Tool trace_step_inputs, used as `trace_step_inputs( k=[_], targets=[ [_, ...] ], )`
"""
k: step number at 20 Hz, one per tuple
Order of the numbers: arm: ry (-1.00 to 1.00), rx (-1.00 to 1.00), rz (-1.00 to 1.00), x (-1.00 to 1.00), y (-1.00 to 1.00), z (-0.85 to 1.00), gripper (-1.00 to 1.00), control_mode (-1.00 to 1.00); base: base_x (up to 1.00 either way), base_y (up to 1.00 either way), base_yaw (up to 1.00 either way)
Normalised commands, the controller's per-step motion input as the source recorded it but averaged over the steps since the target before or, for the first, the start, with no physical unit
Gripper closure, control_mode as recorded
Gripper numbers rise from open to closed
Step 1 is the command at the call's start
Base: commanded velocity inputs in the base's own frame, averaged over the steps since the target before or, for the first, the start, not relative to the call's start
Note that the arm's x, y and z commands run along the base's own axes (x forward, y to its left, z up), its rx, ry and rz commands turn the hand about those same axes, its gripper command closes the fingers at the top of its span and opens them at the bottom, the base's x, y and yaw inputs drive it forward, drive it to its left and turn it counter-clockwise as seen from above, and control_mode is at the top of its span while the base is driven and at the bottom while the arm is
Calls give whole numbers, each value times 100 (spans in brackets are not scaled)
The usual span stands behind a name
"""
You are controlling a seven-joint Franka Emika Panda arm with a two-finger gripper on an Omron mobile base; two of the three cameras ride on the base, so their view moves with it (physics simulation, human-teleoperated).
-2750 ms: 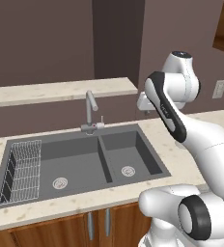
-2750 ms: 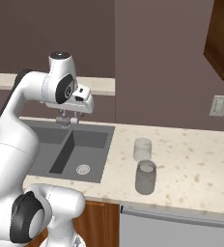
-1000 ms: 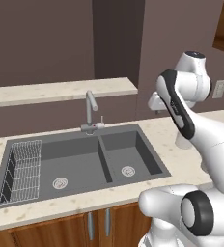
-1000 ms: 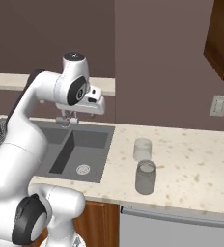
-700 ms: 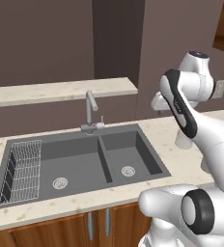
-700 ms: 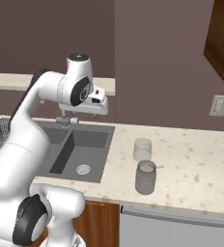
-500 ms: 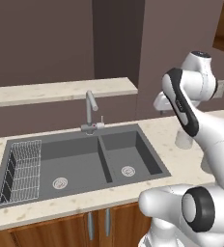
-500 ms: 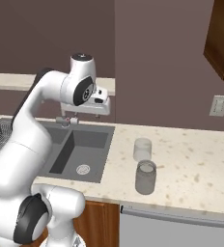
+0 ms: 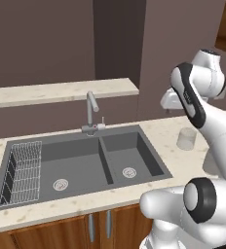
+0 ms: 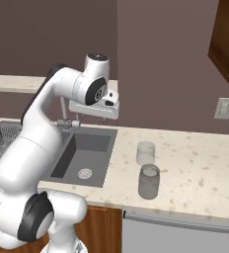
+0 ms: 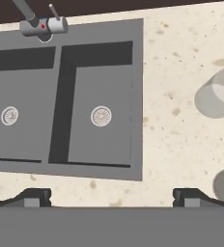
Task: Place the jar in the left basin and the glass cup in the right basin of the sink.
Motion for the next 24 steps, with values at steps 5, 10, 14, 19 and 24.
trace_step_inputs(
  k=[5,10,14,19,24],
  targets=[
    [0,3,0,1,-6,-1,-100,-100,0,0,0],
    [-2,0,0,0,-7,-9,-100,-100,0,0,0],
    [-5,0,0,0,-1,-6,-100,-100,0,0,0],
    [-13,1,-1,10,0,-6,-100,-100,0,0,0],
    [-10,-1,-10,10,-3,-27,-100,-100,0,0,0]
  ],
)
